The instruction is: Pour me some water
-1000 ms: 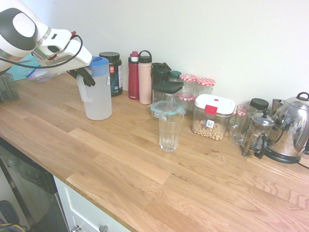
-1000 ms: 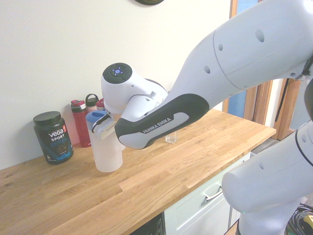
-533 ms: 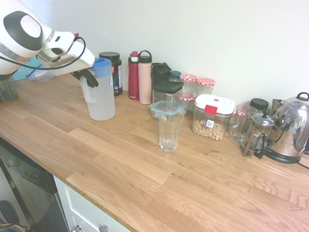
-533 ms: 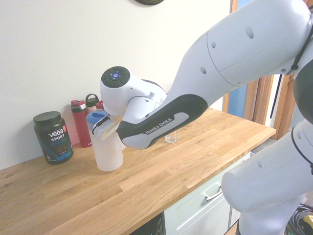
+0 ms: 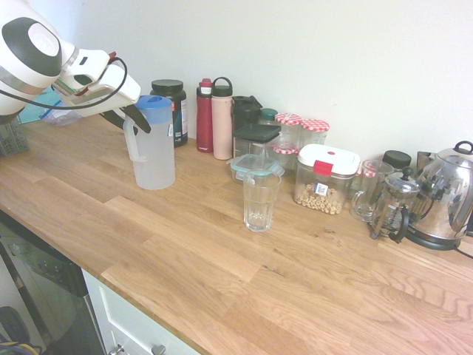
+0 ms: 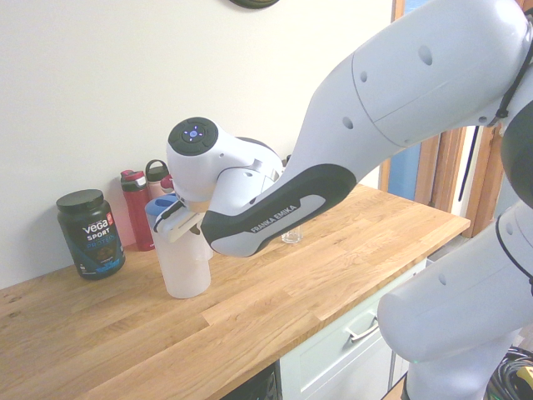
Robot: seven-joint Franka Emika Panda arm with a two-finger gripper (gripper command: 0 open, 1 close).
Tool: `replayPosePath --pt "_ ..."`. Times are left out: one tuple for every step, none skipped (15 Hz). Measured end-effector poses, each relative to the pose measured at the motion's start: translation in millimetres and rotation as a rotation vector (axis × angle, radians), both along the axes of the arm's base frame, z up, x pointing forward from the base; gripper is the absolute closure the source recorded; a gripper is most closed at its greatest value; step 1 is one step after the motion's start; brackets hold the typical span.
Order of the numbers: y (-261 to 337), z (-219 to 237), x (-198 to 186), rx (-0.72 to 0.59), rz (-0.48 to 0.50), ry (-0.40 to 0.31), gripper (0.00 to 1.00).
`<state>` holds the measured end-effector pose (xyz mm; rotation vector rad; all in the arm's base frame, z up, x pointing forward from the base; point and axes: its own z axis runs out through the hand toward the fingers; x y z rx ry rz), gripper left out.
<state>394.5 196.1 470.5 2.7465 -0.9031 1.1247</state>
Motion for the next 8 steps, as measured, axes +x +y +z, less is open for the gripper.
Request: replayPosePath --pt "1 6 -6 0.024 0.008 0.030 0.00" --pt "-1 13 -13 0.047 0.014 0.067 0.00" --pt "-6 22 -21 0.065 0.013 0.112 0.00" --pt "-13 29 -30 0.083 0.012 0.175 0.00" --pt "-23 36 -40 0.098 0.022 0.255 0.00" --pt "-32 43 -48 0.112 0.035 0.330 0.00" --pt "-42 50 -56 0.123 0.045 0.405 0.00" --pt "-52 59 -62 0.124 0.046 0.467 0.00"
